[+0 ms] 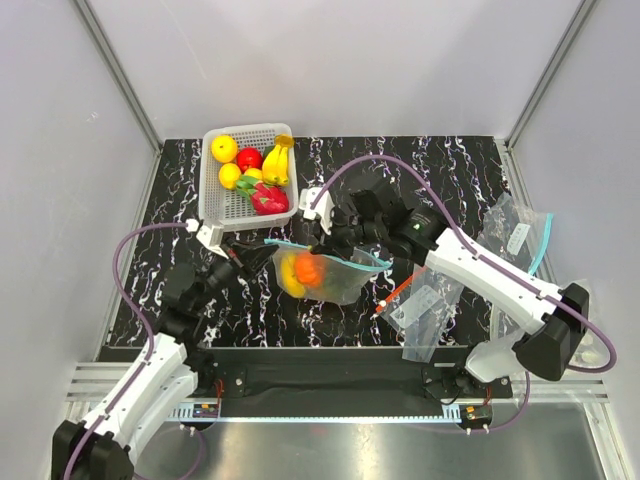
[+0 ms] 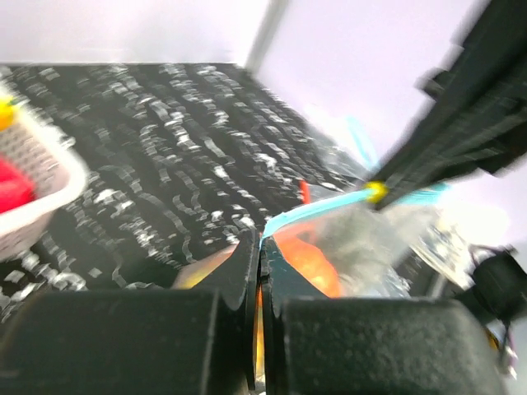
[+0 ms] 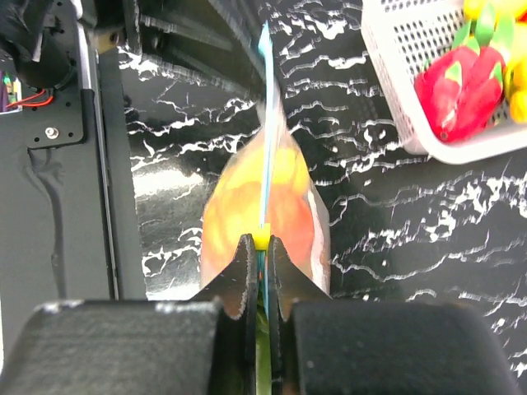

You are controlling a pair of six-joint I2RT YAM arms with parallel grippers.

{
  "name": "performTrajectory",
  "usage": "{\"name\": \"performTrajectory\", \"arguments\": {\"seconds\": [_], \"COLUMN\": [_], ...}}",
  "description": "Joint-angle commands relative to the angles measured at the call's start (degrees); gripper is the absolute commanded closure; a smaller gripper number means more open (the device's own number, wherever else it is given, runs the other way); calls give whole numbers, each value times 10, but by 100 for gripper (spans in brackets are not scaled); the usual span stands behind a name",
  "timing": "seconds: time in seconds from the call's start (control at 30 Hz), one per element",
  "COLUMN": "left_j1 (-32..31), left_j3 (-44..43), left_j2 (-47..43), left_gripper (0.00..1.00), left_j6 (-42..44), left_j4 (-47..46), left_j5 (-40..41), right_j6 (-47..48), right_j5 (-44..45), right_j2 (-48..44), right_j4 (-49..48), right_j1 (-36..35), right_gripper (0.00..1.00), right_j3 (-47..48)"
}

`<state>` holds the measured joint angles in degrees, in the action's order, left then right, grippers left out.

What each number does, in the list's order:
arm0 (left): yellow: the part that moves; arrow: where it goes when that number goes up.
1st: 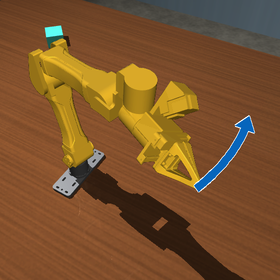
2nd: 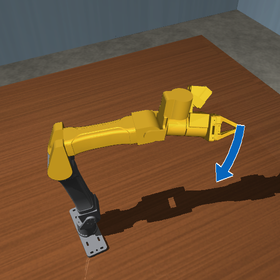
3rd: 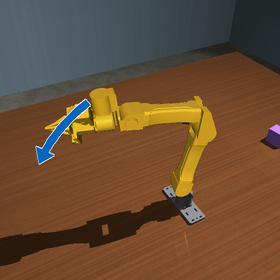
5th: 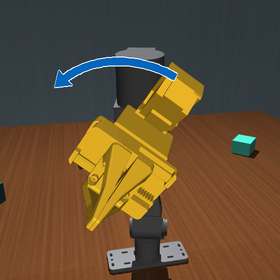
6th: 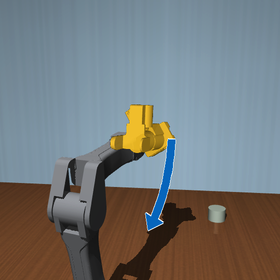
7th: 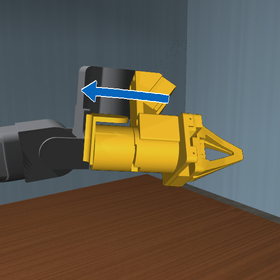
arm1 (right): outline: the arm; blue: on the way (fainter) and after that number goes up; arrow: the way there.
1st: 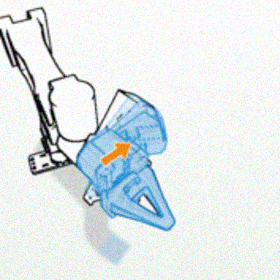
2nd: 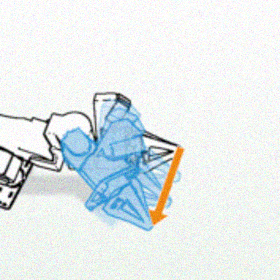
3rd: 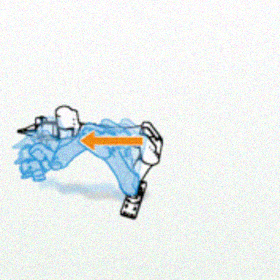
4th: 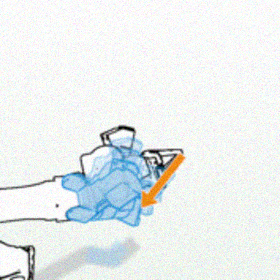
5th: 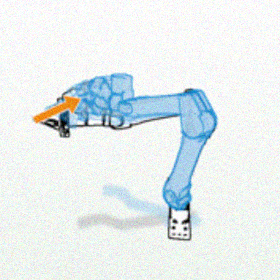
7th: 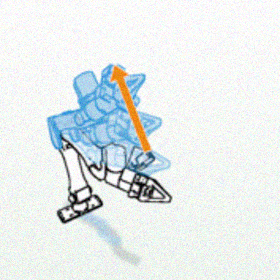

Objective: Place the food in the zip-top bag and seal the zipper
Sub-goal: Zip the zipper food storage bag at the center of the board.

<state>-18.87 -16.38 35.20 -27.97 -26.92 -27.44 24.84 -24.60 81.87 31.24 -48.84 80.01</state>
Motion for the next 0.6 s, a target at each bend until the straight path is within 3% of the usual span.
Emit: {"name": "performTrajectory", "arguments": {"seconds": [0.0, 0.27, 0.57], "left_j1": [41, 95, 101], "left_j3": [-10, 18, 24], "left_j2": [-9, -38, -50], "left_gripper": [100, 100, 100], "left_j6": [3, -44, -43], "left_j4": [64, 67, 66], "left_j5": [132, 158, 163], "right_j6": [-34, -102, -164], "right_j5": [26, 60, 97], "right_j2": [-54, -94, -153], "right_j4": [30, 26, 30], "right_j1": [11, 14, 14], "right_gripper": [100, 100, 100], "right_j3": [-20, -55, -102]}}
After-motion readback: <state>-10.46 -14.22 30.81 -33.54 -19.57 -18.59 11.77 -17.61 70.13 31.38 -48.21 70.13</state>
